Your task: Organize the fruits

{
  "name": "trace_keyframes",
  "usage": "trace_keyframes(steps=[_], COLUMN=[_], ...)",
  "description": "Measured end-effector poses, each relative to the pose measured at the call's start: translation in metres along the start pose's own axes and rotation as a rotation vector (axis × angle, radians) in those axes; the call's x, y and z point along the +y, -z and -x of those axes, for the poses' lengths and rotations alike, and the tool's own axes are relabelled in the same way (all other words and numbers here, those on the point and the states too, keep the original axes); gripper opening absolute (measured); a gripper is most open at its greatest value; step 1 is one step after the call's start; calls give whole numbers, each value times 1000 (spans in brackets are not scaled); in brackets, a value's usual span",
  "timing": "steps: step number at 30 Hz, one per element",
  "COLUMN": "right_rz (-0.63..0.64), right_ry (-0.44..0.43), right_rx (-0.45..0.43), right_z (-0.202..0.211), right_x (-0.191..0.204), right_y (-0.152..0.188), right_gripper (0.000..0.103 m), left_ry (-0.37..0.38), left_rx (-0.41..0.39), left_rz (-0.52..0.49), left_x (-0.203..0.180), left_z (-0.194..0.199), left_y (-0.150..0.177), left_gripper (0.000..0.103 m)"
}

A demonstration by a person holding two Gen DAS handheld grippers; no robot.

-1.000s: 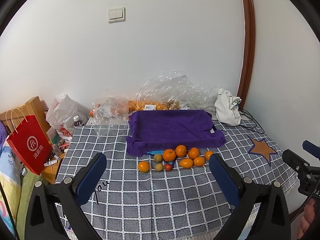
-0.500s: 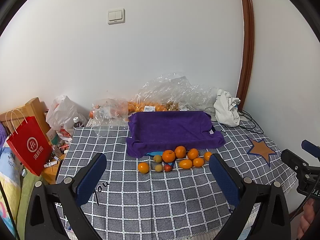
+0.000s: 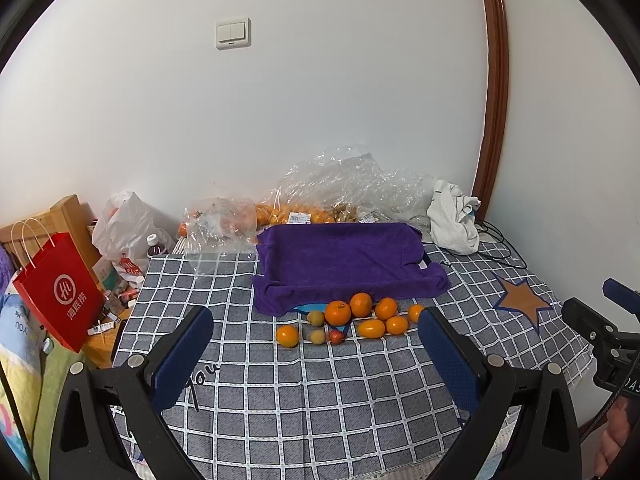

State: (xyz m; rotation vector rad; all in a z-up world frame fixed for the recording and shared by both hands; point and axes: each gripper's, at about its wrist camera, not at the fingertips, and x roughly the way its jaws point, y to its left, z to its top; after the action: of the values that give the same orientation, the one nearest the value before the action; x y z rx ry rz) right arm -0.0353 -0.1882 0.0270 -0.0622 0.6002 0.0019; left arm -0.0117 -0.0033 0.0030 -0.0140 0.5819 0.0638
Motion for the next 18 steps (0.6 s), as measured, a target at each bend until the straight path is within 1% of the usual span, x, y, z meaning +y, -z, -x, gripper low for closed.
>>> trace_keyframes(steps=[18], right_rz=[5], right_ry=[0], right_rx=[-1], right_z=[1], right_x=[3], right_y=[1], right_gripper=[102], left_ry=[2], left_rx=[-3], left_rz=[-2], left_x=[-3], left_z=[0], left_y=[-4], left_gripper=[103])
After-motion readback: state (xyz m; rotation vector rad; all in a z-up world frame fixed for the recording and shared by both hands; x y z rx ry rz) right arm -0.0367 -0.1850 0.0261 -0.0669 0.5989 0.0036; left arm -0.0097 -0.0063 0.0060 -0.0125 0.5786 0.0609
